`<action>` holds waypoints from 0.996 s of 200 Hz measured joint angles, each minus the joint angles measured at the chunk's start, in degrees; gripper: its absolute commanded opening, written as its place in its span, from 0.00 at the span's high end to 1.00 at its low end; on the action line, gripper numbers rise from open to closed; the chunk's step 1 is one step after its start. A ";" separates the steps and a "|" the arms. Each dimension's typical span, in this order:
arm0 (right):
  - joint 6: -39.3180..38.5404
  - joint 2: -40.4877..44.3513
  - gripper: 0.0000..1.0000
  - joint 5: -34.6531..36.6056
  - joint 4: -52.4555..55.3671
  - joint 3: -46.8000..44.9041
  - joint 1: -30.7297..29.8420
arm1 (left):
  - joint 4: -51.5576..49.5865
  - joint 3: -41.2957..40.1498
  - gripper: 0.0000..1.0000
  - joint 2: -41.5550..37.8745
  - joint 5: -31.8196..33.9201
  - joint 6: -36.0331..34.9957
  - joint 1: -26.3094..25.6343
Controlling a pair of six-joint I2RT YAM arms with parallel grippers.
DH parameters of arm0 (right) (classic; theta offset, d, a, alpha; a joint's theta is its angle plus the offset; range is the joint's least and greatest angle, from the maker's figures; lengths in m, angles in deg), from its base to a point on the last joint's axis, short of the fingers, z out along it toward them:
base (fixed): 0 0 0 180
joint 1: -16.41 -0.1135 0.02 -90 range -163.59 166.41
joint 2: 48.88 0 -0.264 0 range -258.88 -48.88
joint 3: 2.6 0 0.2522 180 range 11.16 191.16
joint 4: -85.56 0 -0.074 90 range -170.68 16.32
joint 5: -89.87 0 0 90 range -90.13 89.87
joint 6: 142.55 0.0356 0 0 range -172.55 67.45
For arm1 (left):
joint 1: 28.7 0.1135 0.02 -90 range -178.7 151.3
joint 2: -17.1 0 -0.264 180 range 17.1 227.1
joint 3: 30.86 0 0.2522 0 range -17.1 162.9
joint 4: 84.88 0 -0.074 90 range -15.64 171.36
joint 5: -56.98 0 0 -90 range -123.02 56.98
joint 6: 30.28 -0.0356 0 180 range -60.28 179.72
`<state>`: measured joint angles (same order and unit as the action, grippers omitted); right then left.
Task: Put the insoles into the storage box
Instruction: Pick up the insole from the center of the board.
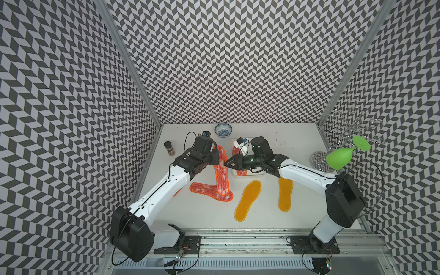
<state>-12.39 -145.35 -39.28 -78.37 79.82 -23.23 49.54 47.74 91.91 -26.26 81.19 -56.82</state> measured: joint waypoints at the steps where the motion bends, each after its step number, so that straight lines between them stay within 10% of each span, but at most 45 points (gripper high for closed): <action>1: 0.09 -0.02 0.72 -0.04 -0.02 0.00 0.00 | 0.00 0.02 1.00 0.00 -0.02 0.00 0.00; 44: 1.16 -0.48 1.00 -0.76 -0.28 0.20 -0.04 | -0.02 0.02 0.85 -0.26 -0.24 -0.02 0.00; 106: 1.36 0.26 1.00 -4.15 -3.58 -0.57 2.05 | -1.55 2.86 0.56 -4.15 -5.40 0.52 0.59; 199: 4.55 8.00 1.00 -12.46 -13.27 -2.62 9.88 | 14.47 -8.46 0.54 -13.64 -32.00 10.40 6.29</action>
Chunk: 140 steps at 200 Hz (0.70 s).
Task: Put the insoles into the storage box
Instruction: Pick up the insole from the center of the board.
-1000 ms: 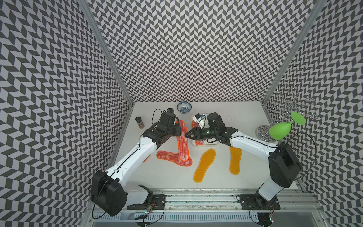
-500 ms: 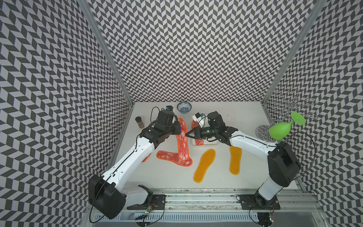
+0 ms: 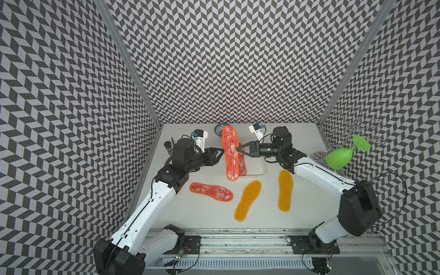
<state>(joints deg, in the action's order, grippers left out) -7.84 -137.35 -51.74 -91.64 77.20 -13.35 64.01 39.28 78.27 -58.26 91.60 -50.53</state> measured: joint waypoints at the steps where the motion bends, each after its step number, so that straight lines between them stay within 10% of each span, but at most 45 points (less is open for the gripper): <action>1: 0.02 0.04 1.00 -0.04 -0.09 0.00 0.00 | 0.15 -0.09 0.54 0.00 -0.17 0.13 0.00; 140: 4.00 0.28 0.96 -1.90 -5.75 0.00 0.00 | 11.54 -1.97 1.00 1.55 -12.74 7.82 1.64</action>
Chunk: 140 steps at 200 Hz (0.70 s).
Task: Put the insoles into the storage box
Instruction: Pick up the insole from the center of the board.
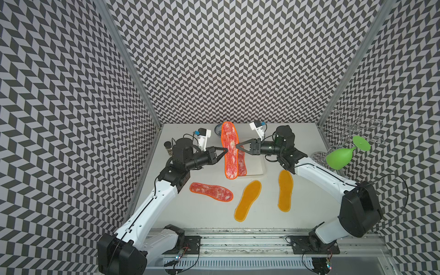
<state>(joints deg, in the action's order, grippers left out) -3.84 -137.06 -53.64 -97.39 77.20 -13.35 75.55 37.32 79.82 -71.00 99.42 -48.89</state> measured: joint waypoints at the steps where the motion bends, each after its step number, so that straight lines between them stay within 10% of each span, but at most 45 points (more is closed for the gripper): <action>1: -0.07 0.00 0.95 0.04 0.04 0.00 0.00 | 0.00 0.00 1.00 0.00 -0.02 0.02 0.00; 38: -4.02 0.59 0.62 2.34 6.78 0.66 1.09 | 2.12 -1.70 1.00 0.46 -0.33 1.31 0.09; 140: -20.72 10.23 0.41 25.70 37.38 3.28 11.04 | 20.44 -2.62 1.00 26.36 6.32 11.69 -6.97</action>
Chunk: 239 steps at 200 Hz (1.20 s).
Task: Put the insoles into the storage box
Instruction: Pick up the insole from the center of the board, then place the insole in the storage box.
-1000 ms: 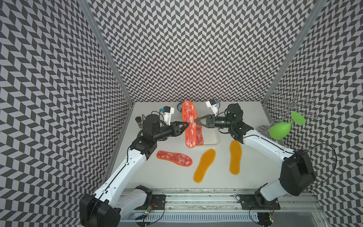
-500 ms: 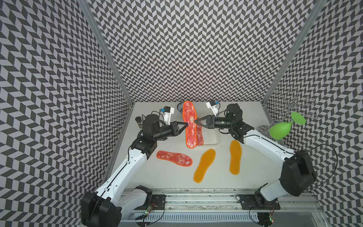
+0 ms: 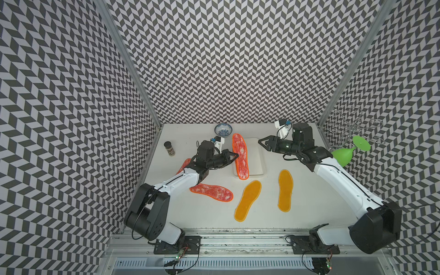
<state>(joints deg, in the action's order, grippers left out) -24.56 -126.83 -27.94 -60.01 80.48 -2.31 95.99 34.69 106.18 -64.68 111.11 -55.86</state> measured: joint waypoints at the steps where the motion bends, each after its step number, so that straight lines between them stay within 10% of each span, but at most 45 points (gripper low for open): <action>1: -0.02 0.04 0.41 0.07 0.11 -0.02 0.09 | 0.04 0.13 1.00 0.26 0.07 0.02 -0.07; 239: -4.44 1.36 0.32 1.18 4.63 -3.48 5.49 | -5.55 27.28 1.00 35.32 5.03 -3.48 -4.66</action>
<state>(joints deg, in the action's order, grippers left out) -29.00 -125.48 -26.76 -55.38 77.00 3.18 90.44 61.97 141.50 -59.66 107.64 -60.52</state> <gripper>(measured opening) 0.680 0.060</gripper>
